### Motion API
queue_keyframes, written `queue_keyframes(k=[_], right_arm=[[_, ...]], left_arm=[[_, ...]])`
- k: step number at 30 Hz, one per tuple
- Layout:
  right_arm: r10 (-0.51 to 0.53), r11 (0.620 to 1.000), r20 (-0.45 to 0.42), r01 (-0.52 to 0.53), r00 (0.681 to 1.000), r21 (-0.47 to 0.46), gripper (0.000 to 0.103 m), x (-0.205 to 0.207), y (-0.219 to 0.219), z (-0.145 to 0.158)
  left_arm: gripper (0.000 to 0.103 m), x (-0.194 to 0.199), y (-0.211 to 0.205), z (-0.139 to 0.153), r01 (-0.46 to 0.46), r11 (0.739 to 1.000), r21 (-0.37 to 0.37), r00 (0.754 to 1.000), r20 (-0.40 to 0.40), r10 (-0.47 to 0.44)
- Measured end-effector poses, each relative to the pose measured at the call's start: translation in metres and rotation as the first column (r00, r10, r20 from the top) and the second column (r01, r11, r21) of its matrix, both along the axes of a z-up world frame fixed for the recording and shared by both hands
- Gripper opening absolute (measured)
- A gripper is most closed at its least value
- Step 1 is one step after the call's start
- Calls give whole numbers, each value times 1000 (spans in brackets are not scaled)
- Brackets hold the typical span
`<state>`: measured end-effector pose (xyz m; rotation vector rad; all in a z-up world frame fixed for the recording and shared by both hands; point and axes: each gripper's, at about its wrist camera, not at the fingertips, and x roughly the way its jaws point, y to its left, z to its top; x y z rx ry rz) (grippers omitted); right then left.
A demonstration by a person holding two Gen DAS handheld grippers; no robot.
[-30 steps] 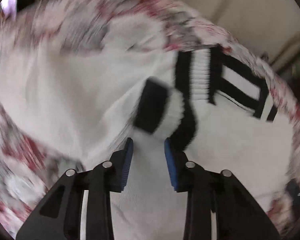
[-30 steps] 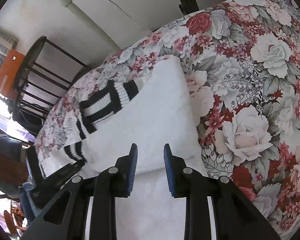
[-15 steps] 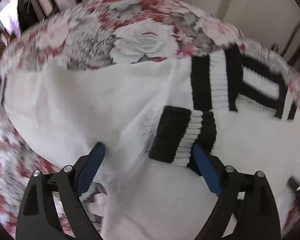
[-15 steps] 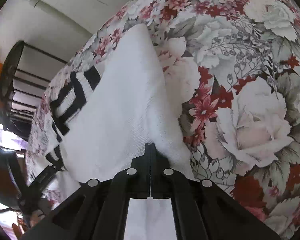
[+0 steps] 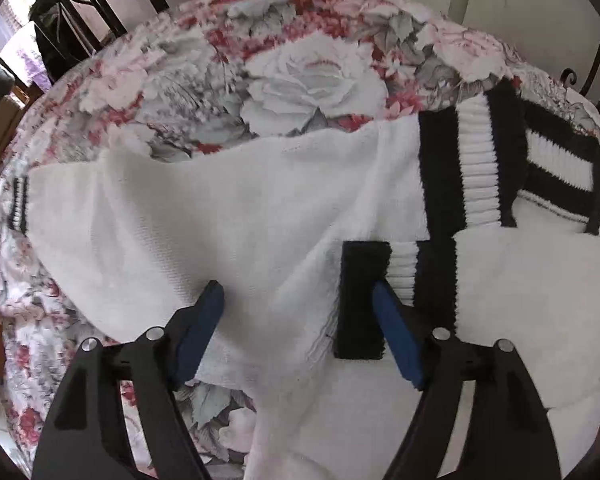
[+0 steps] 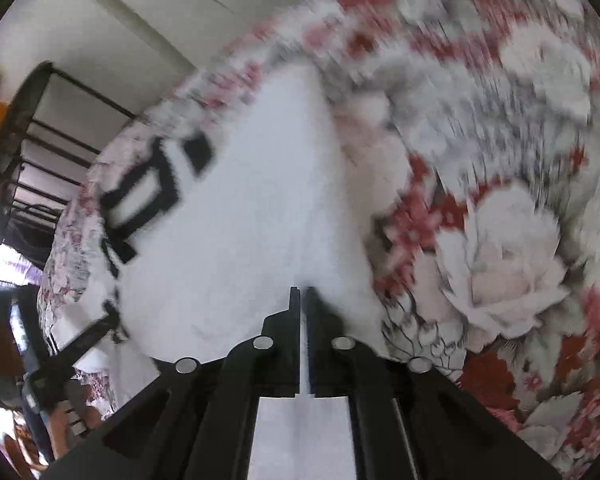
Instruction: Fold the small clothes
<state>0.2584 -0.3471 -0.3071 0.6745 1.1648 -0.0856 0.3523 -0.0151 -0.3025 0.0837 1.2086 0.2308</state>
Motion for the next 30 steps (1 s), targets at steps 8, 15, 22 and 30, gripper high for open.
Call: queue_keyframes(k=[8,15,22,30], right_arm=[[50,996,36,-47,998,-71,5,3,11,14],[0,999,56,2,998,-32,5,4,3,23],[-113,993,137,107,984,50,3,32,-14,2],[-208,975,166,190,964,116,5,56,-38,7]], left_arm=[[85,0,-25,-9,107,994,6,992,-72,-106],[87,4,9,23,-11,983,-181,1000,-22,7],[87,-2,52,45,-66,980,-189,996,-63,55],[94,-29,125,52,-94,996,8,995,-44,94]])
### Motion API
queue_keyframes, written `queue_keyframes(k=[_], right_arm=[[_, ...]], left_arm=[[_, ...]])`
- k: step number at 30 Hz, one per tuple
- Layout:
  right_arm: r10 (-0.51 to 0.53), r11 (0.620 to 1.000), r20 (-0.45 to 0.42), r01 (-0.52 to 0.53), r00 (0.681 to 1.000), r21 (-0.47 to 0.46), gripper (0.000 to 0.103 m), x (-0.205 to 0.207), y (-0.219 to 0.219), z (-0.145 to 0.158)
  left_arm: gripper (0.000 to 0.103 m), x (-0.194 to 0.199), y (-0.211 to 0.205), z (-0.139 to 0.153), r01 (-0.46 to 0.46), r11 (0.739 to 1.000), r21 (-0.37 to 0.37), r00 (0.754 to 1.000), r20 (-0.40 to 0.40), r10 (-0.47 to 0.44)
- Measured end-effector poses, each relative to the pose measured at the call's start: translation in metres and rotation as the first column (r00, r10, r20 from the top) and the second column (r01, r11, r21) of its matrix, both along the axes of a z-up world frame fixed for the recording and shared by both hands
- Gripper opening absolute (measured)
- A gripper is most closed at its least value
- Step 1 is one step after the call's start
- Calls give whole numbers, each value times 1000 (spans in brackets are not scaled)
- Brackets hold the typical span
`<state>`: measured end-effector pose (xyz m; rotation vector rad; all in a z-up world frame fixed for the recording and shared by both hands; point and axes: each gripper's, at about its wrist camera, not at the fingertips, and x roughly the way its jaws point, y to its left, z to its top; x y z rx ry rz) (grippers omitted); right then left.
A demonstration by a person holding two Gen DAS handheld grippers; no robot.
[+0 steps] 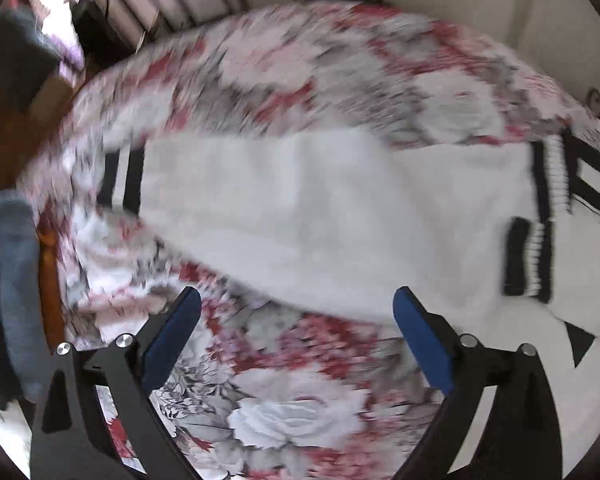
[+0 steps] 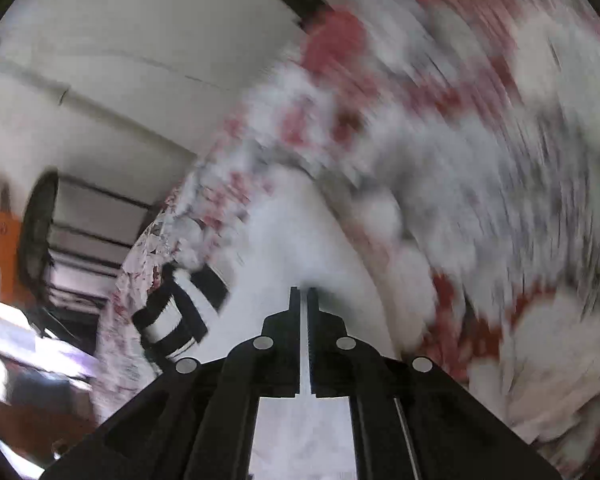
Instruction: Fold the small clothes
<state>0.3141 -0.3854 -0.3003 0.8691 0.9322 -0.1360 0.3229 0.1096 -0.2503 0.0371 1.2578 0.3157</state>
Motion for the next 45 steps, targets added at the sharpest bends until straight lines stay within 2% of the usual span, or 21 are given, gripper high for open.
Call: queue_keyframes(k=[2,4,7,9,11,14,15,16,18,20,21,23,26,28,30,33,36,37,38,40,45], right_arm=[[-19,1000,-6,19,1000,12,5,11,-3,3],[-25,999,-95,23,995,-27,0,31,-6,-7],[-8,999,-159,2,987,-36,0,45,-10,-24],[-1,995,-165,-15,986,-95,0,46,-3,-13],[-4,986,-130,-17,992,-163,7,37,15,9],[73,987,-66,-81,995,-136,18,18,47,30],[111,983,-57,-118,992,-140,35,7,63,36],[138,977,-65,-147,988,-157,47,0,75,37],[199,946,-154,-230,968,-228,52,-11,100,21],[232,933,-255,-288,939,-215,52,-16,112,-14],[228,929,-240,-285,944,-238,46,-23,114,-17],[224,914,-242,-289,944,-285,45,-30,123,0],[239,947,-154,-265,959,-179,47,-44,125,31],[246,951,-77,-256,966,-174,50,-55,135,55],[262,949,-40,-265,964,-171,51,-63,140,65],[319,931,-42,-321,947,-175,51,-66,145,62],[318,927,-77,-327,945,-184,51,-74,144,57],[315,931,-80,-325,946,-166,51,-76,140,57],[310,934,-82,-320,947,-158,51,-82,137,54],[301,940,-73,-308,951,-147,51,-83,134,55],[310,934,-29,-310,950,-180,51,-80,132,73]], left_arm=[[94,-12,20,-8,-53,995,-85,998,-33,51],[94,-16,36,-14,-99,983,-156,994,-52,92],[94,-12,55,-15,-146,978,-149,989,-53,139],[94,-10,71,-14,-191,967,-167,981,-45,186],[94,-9,87,-14,-234,947,-220,972,-45,229],[94,-10,108,-14,-288,920,-267,956,-36,290],[94,-9,116,-14,-308,909,-281,949,-31,313],[94,-8,122,-15,-323,900,-293,943,-26,330],[94,-5,136,-19,-361,874,-324,927,-20,375],[94,-4,147,-24,-384,847,-367,914,-22,405],[94,-1,150,-24,-391,836,-385,909,-18,416],[94,4,158,-18,-385,823,-418,905,3,424],[94,11,171,-9,-350,788,-507,903,41,428],[94,23,185,-7,-354,751,-558,886,58,460],[94,15,191,-14,-351,732,-584,878,66,474],[91,-10,192,-27,-332,718,-613,870,97,484],[88,-23,198,-30,-324,683,-654,845,124,519],[81,-22,198,-29,-317,679,-662,841,134,524],[67,-19,197,-27,-308,681,-664,843,141,519],[54,-22,199,-27,-292,678,-675,850,141,507],[54,-13,191,-31,-295,685,-667,852,141,504]])
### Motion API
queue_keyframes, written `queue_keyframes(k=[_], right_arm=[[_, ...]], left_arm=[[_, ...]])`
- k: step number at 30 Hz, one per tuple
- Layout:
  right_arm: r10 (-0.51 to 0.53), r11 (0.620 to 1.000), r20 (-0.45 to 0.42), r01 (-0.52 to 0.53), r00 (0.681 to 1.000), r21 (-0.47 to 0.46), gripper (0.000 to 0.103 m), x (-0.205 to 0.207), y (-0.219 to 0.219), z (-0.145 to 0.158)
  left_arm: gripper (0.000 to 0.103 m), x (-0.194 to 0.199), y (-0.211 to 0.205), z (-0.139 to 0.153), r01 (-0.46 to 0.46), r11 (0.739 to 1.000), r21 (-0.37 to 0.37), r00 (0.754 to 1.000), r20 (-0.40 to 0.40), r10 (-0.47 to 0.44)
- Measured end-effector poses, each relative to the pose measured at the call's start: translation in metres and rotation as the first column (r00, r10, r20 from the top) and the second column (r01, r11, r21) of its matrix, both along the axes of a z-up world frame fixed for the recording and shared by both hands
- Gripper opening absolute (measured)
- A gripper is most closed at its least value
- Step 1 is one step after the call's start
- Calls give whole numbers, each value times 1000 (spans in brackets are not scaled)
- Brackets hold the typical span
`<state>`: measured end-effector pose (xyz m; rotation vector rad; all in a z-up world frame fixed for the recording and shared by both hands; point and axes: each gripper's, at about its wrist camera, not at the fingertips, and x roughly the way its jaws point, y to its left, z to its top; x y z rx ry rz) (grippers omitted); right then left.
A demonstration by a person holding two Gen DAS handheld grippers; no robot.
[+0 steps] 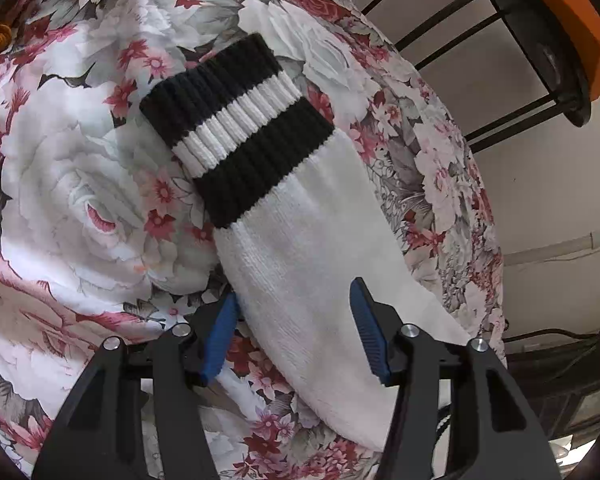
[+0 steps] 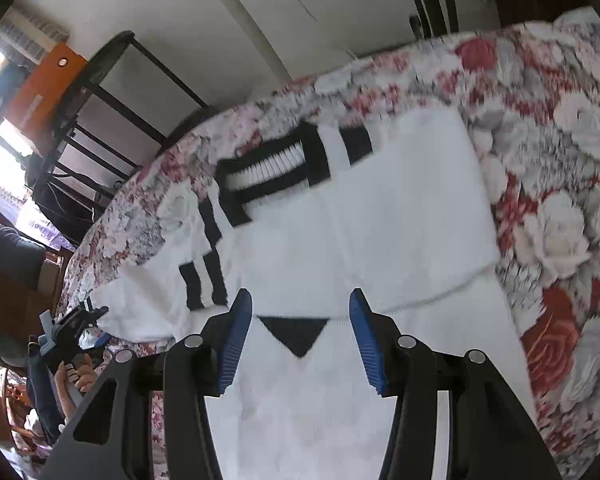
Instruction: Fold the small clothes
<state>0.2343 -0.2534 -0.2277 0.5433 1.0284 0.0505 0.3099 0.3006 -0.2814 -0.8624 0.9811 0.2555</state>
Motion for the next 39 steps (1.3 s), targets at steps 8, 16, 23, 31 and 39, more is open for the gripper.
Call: queue_keyframes(k=[8,16,23,31,39], right_arm=[[-30,999,25,30,999,11,51,-3,-13,14],[-79,997,55,77,995,23,51,-16,-37,33],[-120,993,74,118,990,28,51,-37,-69,45],[-181,983,78,178,980,49,51,-63,-110,49],[-228,973,61,225,972,55,51,-82,-144,42]], left_arm=[[9,-3,-8,18,-18,1000,24,999,42,17],[9,16,-88,72,131,959,252,985,76,-155],[9,21,-166,103,255,916,311,948,107,-300],[9,9,-267,136,383,821,425,872,128,-473],[9,3,-380,126,515,702,492,771,91,-630]])
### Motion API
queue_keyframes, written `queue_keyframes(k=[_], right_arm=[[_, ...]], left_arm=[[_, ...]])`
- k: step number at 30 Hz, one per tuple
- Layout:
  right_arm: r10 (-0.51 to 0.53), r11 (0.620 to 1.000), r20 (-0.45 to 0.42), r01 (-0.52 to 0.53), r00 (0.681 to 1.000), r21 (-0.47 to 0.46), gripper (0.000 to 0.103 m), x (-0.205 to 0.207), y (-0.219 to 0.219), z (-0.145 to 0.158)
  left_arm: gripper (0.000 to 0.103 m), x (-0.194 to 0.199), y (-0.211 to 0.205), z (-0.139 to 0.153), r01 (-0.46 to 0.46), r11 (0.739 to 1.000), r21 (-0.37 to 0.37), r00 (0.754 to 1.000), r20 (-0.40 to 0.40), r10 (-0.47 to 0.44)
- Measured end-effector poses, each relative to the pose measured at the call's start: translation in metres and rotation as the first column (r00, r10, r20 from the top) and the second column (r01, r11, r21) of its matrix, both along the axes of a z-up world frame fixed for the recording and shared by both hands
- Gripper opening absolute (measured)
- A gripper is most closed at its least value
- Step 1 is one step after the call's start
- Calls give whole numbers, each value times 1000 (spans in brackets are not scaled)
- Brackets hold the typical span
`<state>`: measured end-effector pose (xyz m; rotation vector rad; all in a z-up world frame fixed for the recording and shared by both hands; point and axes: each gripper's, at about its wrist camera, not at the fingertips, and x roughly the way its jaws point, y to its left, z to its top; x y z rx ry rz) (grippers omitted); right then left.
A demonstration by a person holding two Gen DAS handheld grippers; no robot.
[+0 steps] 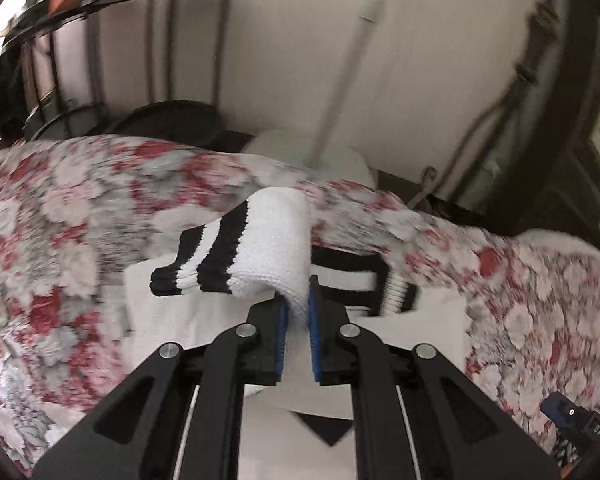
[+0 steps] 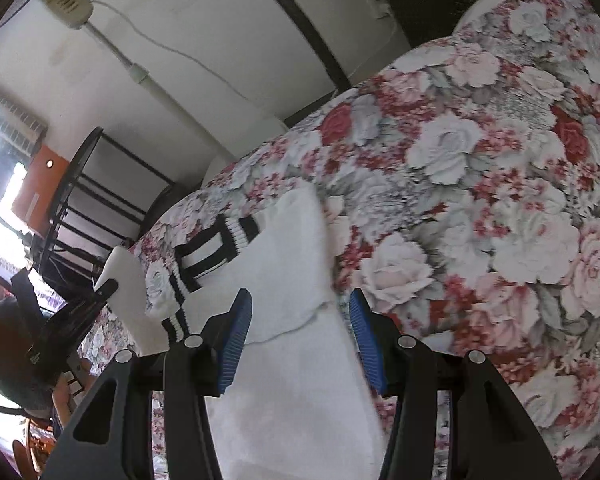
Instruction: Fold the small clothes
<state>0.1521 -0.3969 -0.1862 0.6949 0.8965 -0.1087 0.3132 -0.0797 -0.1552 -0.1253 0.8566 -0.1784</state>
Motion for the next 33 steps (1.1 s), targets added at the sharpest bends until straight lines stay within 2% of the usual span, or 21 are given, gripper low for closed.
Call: queue_keyframes(k=[6,10,12,14,15,17,18,20,23,26,28,30,33], right_arm=[[-38,999,-13,38,999,10,51,-11,-25,-7],[-72,997,-25,72,997,34,51,-14,-39,-13],[-82,995,-28,84,996,54,51,-14,-42,-16],[-88,993,-27,90,996,73,51,-11,-43,-17],[-89,992,-25,91,996,84,51,-9,-42,-18],[-85,992,-22,87,996,93,51,-5,-38,-17],[-80,992,-20,82,997,97,51,-1,-34,-17],[-71,992,-16,72,997,102,51,5,-27,-15],[-48,994,-7,49,999,101,51,17,-10,-12],[-12,998,-14,12,1000,64,51,33,13,-13],[27,999,-31,-26,999,36,51,44,33,-18],[74,997,-53,-74,996,7,51,57,56,-26],[156,983,-73,-162,985,-85,51,76,96,-34]], left_arm=[[9,-15,-85,-23,154,986,69,988,-7,-154],[10,-30,-131,-58,247,955,166,969,-45,-242],[21,-34,-147,-83,282,936,210,958,-116,-263],[43,-40,-156,-100,312,924,221,944,-178,-276],[49,-43,-158,-103,324,919,225,940,-190,-285],[73,-52,-161,-99,348,903,251,934,-176,-311],[78,-56,-161,-94,352,898,264,934,-164,-318],[90,-63,-153,-79,353,893,279,935,-136,-327],[92,-65,-127,-62,325,903,280,945,-125,-301],[95,-56,-82,-54,238,924,298,969,-139,-205],[95,-44,-44,-62,169,932,321,977,-177,-116],[95,-31,-13,-76,96,936,339,975,-223,-19],[95,-11,27,-107,44,937,346,941,-330,78]])
